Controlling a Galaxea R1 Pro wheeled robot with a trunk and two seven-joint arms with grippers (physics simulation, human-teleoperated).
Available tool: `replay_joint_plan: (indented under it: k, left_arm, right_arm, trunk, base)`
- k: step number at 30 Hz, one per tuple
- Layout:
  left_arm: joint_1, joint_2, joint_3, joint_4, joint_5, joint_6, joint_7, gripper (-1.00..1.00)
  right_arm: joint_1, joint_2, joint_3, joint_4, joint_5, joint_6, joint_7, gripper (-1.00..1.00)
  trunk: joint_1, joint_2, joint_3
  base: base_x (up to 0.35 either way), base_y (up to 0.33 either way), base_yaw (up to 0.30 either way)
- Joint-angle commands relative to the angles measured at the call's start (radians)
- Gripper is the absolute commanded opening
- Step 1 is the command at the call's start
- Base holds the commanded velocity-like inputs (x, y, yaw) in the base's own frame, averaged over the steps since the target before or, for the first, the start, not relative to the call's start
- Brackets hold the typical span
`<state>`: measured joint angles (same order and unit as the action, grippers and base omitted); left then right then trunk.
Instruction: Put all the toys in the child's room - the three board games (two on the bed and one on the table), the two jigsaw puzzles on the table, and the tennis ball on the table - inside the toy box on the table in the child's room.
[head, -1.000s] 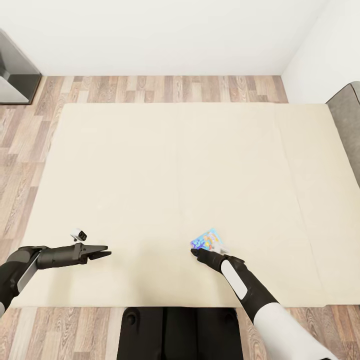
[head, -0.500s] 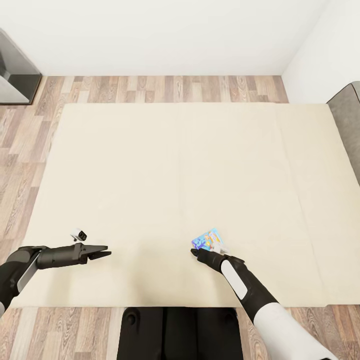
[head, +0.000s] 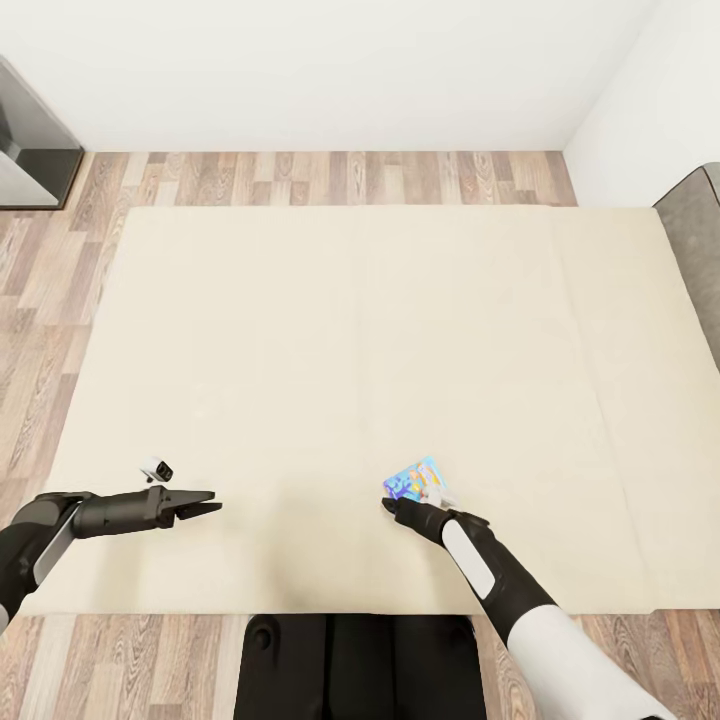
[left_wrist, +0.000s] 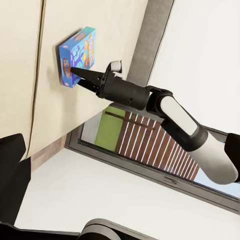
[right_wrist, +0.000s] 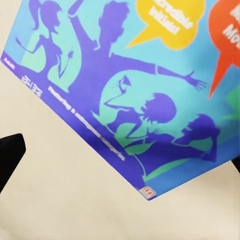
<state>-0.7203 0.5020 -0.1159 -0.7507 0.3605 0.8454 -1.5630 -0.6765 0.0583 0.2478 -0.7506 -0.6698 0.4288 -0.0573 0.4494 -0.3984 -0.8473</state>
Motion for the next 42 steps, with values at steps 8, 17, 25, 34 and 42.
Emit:
replay_joint_plan:
  k: [8, 17, 25, 34, 42]
  left_arm:
    - [-0.001, 0.003, -0.005, 0.001, 0.005, 0.011, -0.003, 1.00]
    - [-0.001, 0.005, -0.004, 0.001, 0.005, 0.011, -0.003, 1.00]
    - [-0.001, 0.006, -0.004, 0.001, 0.005, 0.010, -0.003, 1.00]
    - [-0.001, 0.007, -0.004, 0.001, 0.005, 0.010, -0.005, 1.00]
    - [-0.001, 0.007, -0.003, 0.001, 0.005, 0.010, -0.006, 1.00]
  right_arm:
    - [-0.033, -0.014, -0.007, -0.002, -0.012, 0.084, -0.009, 1.00]
    - [-0.072, -0.021, -0.020, -0.008, -0.017, 0.194, -0.134, 1.00]
    - [-0.089, -0.023, -0.024, -0.040, -0.018, 0.249, -0.187, 1.00]
    - [-0.089, -0.023, -0.084, -0.167, -0.019, 0.359, -0.240, 1.00]
    - [-0.100, -0.027, -0.119, -0.178, -0.011, 0.404, -0.249, 1.00]
  trunk:
    - [0.001, -0.002, -0.001]
    - [0.001, -0.002, -0.001]
    - [0.001, -0.002, -0.001]
    - [0.001, -0.002, -0.001]
    - [0.001, -0.002, -0.001]
  base:
    - [0.000, 0.000, 0.000]
    - [0.000, 0.000, 0.000]
    - [0.000, 0.000, 0.000]
    - [0.000, 0.000, 0.000]
    - [0.000, 0.000, 0.000]
